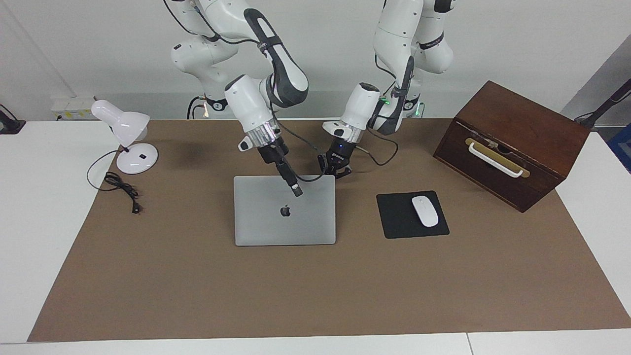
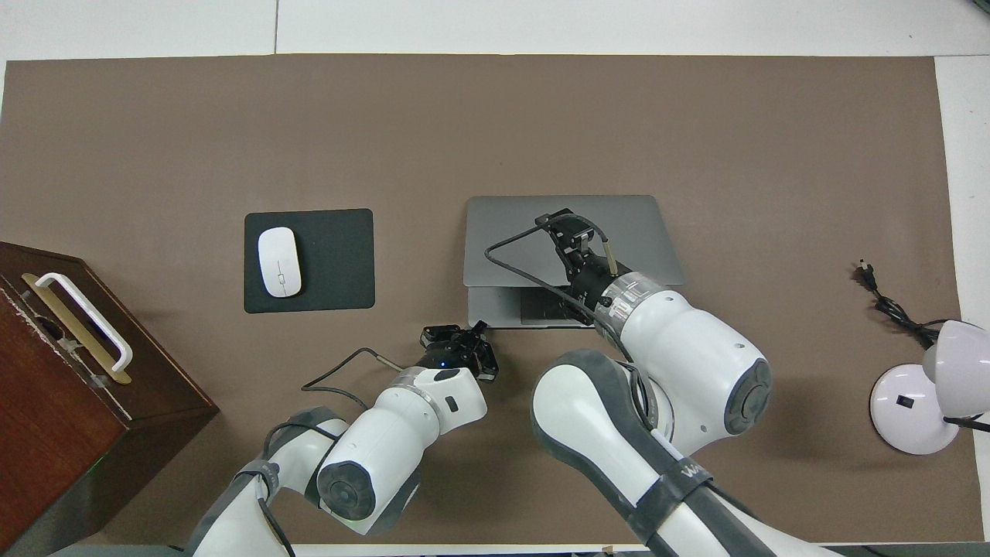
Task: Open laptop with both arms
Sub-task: 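Lift the laptop lid upward with the right gripper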
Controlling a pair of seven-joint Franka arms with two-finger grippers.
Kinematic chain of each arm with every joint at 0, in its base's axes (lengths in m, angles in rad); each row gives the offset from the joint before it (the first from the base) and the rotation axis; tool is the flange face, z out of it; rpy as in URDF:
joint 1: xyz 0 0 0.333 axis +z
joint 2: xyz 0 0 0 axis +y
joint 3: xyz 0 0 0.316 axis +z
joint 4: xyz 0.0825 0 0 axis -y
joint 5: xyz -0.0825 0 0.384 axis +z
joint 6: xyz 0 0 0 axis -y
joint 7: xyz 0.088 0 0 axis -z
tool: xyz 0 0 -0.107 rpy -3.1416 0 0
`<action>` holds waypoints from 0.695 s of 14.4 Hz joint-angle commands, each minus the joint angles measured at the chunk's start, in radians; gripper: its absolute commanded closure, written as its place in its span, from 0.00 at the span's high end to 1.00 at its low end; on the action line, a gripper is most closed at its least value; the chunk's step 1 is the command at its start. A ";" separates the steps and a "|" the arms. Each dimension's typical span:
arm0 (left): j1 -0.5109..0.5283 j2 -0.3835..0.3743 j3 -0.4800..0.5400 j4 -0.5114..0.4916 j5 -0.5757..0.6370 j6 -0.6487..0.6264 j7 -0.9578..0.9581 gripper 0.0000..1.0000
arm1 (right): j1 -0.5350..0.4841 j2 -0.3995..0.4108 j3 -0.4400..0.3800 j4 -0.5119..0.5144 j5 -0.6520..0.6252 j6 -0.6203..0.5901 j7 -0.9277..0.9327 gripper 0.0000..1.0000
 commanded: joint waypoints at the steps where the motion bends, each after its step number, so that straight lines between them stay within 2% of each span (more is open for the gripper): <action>1: -0.023 0.064 0.020 0.039 -0.028 0.022 0.019 0.00 | -0.012 0.056 0.003 0.090 0.034 0.031 -0.052 1.00; 10: -0.023 0.064 0.020 0.039 -0.028 0.022 0.019 0.00 | -0.062 0.128 0.002 0.271 0.030 0.045 -0.052 1.00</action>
